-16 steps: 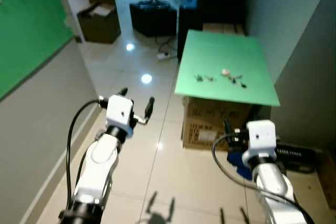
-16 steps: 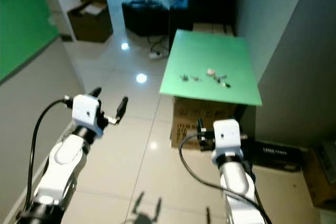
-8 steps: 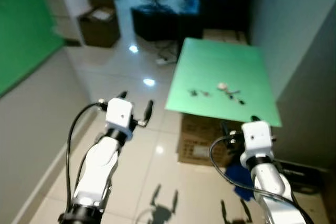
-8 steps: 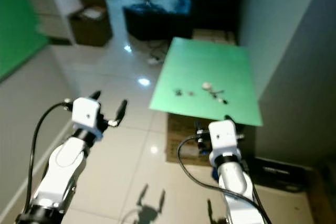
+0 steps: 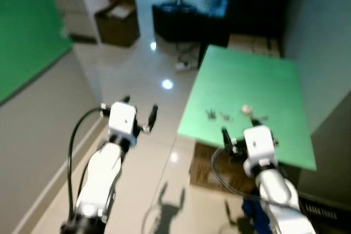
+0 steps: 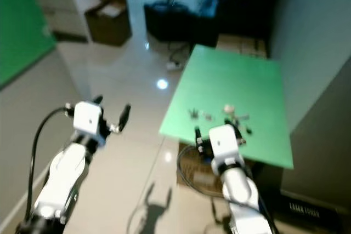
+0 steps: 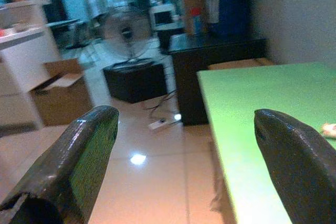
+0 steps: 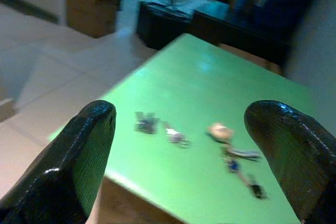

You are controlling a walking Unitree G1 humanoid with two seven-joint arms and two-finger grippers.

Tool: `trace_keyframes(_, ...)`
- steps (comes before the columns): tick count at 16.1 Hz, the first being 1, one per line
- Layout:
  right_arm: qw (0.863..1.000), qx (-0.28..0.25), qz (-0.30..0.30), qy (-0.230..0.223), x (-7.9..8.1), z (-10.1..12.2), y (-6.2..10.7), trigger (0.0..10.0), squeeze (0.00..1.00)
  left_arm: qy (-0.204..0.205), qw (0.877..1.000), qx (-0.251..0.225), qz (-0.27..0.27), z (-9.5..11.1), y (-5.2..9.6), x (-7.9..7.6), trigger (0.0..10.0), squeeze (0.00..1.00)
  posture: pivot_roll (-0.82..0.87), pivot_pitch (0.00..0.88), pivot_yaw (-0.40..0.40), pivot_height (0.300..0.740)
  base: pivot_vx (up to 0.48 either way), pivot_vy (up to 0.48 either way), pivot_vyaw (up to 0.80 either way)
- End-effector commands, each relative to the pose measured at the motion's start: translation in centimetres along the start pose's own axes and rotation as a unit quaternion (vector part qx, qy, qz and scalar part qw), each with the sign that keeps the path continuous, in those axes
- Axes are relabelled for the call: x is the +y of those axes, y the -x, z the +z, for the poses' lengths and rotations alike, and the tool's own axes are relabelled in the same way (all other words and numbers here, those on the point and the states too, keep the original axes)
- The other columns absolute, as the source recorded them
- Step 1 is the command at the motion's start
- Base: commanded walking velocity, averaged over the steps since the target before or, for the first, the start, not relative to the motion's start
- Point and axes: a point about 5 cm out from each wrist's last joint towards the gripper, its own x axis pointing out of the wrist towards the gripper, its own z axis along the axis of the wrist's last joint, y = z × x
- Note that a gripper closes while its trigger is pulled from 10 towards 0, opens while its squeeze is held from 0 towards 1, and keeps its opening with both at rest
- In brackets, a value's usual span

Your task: Hang keys on a hook

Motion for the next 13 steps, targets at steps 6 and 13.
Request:
trace_keyframes(6,1.000,0.012,-0.006,0.004,-0.5,-0.8,0.4,10.0,0.00,-0.001,1.000,-0.009,-0.020,0.4,-0.7,-0.8,10.0,0.00,-0.19,0.001,0.051,0.740,0.393,0.000,0.00)
trace_keyframes(13,1.000,0.015,0.020,0.013,0.1,-1.0,-0.1,10.0,0.00,0.003,1.000,0.005,0.009,-0.1,0.3,-0.4,10.0,0.00,-0.14,0.002,-0.010,0.740,0.218,0.000,0.00)
